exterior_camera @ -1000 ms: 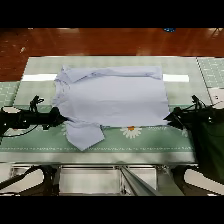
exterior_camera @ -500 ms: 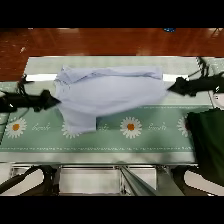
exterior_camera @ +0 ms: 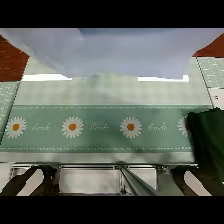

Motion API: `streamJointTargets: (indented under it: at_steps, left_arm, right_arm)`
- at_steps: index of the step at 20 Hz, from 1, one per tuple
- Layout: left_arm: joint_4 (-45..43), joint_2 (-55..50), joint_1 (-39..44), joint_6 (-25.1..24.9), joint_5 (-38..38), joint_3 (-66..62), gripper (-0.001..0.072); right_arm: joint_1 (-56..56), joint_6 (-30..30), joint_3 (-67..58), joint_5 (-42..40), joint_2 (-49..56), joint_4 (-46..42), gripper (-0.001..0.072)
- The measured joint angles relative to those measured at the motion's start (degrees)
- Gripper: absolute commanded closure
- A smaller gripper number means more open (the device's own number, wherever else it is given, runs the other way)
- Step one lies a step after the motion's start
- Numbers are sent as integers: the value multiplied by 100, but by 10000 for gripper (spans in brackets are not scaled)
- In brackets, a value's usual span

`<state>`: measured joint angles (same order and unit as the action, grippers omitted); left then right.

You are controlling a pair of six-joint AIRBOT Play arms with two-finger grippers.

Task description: Fold the shirts.

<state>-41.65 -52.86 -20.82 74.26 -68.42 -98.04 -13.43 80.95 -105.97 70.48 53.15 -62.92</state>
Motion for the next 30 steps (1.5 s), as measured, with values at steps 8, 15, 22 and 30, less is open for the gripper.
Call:
streamJointTargets:
  at_steps: [8,15,22,30]
  left_arm:
    - [-1958,1519,133,597,-94,-815,694]
    - [-2999,1541,881,1034,-588,-350,694]
    - [-3117,114,981,1086,-831,953,694]
    - [-2133,-2739,992,1108,719,1209,694]
  right_arm:
    - [0,531,-304,984,-1541,-1294,690]
    - [0,699,835,1569,-1797,-1080,689]
    - [7,457,3305,682,-1067,-269,690]
    - [9,-363,3456,-1252,2022,898,690]
